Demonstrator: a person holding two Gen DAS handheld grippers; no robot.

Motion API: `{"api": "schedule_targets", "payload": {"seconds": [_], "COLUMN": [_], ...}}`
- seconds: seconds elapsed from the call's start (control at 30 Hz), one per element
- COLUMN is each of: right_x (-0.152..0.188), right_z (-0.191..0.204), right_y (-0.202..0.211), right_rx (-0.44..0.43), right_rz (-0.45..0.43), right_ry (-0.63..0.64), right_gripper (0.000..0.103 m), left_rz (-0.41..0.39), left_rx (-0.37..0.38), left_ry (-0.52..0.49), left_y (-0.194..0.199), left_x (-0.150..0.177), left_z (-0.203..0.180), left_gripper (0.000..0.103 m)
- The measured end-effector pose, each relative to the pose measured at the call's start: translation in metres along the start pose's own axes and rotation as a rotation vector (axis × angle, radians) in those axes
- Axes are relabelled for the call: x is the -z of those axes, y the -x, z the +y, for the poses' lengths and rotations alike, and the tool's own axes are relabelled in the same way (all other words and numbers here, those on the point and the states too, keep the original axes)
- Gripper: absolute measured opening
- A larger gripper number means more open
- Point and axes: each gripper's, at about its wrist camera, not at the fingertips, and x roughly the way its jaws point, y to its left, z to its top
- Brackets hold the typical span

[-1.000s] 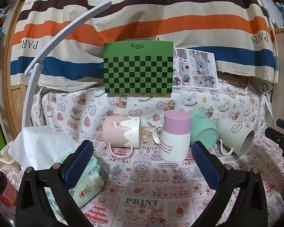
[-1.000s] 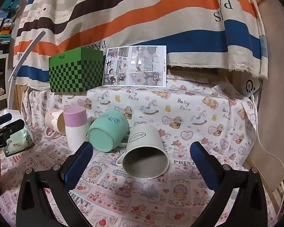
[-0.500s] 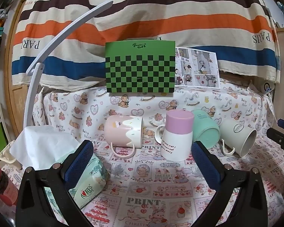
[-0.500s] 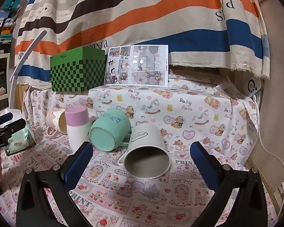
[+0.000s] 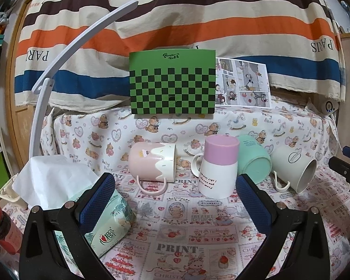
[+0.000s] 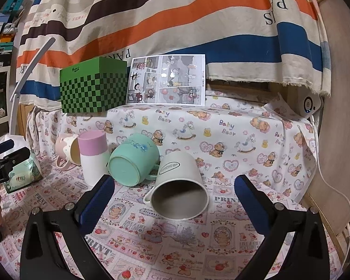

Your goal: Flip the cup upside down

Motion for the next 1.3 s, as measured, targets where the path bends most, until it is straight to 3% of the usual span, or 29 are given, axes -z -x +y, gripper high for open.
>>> {"api": "schedule_targets", "payload": {"seconds": [1.3], "right_x": [0.001], "right_z": [-0.0023], "right_y": [-0.002], "right_rx": [-0.001], "right_rz": [0.004], "right_ry": [-0.005], "right_gripper": [0.103], "left_rz": [-0.001], "left_rx": [-0.006], "left_ry": [0.003], "left_y": [0.0016], "left_x": [0.0009], "left_z": [0.0015], "left_gripper": [0.103]}}
